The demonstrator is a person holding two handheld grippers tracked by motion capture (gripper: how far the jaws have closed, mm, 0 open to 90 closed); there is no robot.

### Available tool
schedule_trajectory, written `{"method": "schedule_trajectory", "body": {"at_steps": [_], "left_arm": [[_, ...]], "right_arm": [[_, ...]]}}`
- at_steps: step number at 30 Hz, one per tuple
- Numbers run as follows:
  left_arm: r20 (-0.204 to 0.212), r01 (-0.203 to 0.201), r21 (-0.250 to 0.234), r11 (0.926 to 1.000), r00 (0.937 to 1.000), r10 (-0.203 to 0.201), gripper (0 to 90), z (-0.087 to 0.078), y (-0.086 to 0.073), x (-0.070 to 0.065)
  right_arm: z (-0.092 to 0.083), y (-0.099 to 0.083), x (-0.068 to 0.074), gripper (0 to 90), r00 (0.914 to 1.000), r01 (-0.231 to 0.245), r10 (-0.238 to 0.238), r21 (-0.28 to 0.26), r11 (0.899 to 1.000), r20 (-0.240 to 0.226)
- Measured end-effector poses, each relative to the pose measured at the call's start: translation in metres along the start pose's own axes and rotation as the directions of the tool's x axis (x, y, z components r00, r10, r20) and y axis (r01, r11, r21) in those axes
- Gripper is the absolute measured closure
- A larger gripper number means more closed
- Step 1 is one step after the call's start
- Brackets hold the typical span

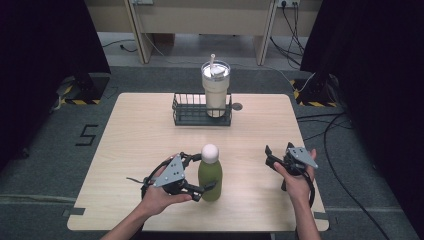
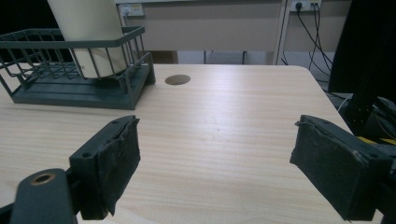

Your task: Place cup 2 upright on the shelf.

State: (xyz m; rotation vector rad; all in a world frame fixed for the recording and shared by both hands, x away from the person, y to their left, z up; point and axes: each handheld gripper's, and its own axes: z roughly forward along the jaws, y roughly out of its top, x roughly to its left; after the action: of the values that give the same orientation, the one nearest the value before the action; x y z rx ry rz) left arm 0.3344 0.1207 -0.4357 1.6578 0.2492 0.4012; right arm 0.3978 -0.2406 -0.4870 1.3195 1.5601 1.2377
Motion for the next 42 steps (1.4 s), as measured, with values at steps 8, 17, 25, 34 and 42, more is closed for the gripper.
{"method": "schedule_trajectory", "body": {"at_steps": [8, 17, 25, 34, 42], "left_arm": [[0.006, -0.011, 0.003, 0.9999, 0.9999, 0.011, 13.5, 0.009, -0.003, 0.000], [0.010, 0.009, 0.015, 0.9999, 0.9999, -0.009, 19.9, 0.014, -0.009, 0.004], [0.016, 0.010, 0.019, 0.9998, 0.9998, -0.010, 23.3, 0.013, -0.008, 0.004], [0.024, -0.006, 0.025, 0.9997, 0.9997, 0.006, 23.8, 0.012, -0.006, 0.002], [0.016, -0.005, 0.026, 0.9997, 0.9999, 0.004, 23.9, 0.011, -0.006, 0.000]], "right_arm": [[-0.002, 0.002, 0.005, 14.7, 0.9999, 0.012, -0.012, -0.002, 1.000, -0.011], [0.001, -0.001, 0.004, 14.9, 0.9999, 0.005, -0.005, 0.012, 1.000, -0.014], [0.001, -0.002, 0.004, 14.9, 0.9999, -0.004, 0.004, 0.018, 1.000, -0.015], [0.002, -0.002, 0.004, 14.9, 0.9999, -0.007, 0.008, 0.018, 1.000, -0.015], [0.002, -0.002, 0.005, 15.0, 0.9999, -0.004, 0.004, 0.018, 1.000, -0.017]]}}
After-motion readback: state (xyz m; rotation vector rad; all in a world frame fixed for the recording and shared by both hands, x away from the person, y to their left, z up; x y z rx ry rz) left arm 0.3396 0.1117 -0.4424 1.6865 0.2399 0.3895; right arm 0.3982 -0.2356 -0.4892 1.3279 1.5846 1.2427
